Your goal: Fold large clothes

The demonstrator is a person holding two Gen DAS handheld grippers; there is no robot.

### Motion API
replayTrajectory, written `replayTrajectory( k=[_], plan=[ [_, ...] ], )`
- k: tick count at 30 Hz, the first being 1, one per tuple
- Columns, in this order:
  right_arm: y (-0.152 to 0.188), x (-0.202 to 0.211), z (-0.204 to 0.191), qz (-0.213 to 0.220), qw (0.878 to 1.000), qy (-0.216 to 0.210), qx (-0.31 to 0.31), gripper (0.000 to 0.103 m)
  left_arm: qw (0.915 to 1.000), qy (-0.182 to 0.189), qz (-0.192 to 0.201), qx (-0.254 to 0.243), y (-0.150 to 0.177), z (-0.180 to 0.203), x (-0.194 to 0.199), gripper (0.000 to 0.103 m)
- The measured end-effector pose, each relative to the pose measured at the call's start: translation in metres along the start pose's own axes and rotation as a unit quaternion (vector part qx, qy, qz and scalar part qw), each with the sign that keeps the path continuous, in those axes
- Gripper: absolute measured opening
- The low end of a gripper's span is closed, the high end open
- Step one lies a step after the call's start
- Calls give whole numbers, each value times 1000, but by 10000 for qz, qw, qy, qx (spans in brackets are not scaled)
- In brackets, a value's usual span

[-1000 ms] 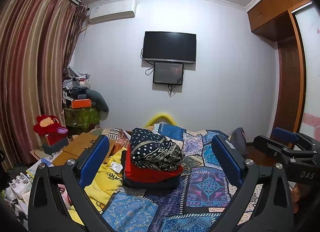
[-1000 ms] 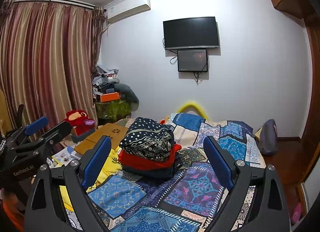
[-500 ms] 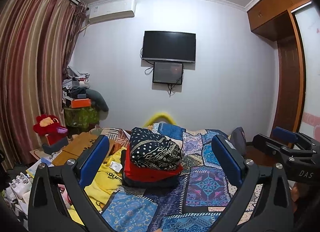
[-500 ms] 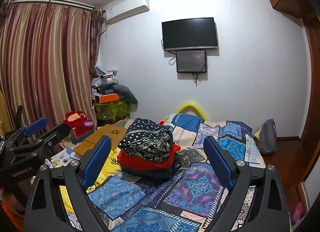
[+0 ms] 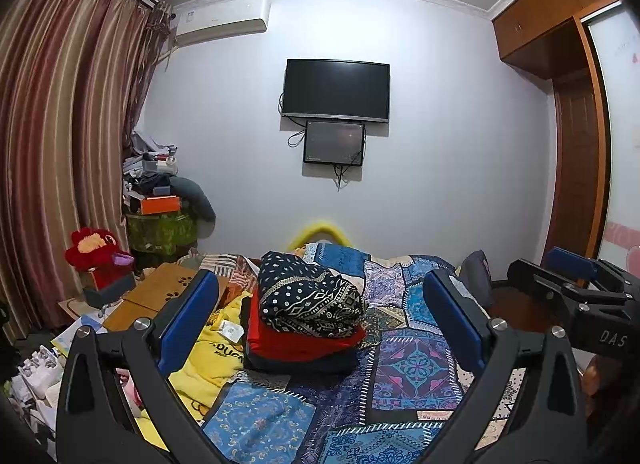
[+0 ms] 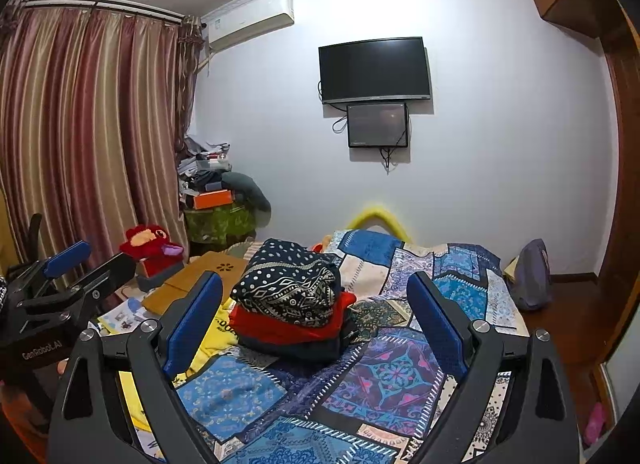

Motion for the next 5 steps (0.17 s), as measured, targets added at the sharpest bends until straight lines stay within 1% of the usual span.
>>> replayTrajectory(
  k=[5],
  plan=[
    [0, -1, 3, -14, 10000, 8, -20, 92, 9999, -24, -100, 15, 3, -3, -6, 103]
  ],
)
Point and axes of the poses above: each gripper's, at about its wrist camera, not at the fingertips, and x roughly against the way its jaws point, z to its right, y to its underside, the point moved 2 cm from there along -x, roughly the way its jaws point, and after that the axes turned 2 degrees about -z, right-handed, at the moved point
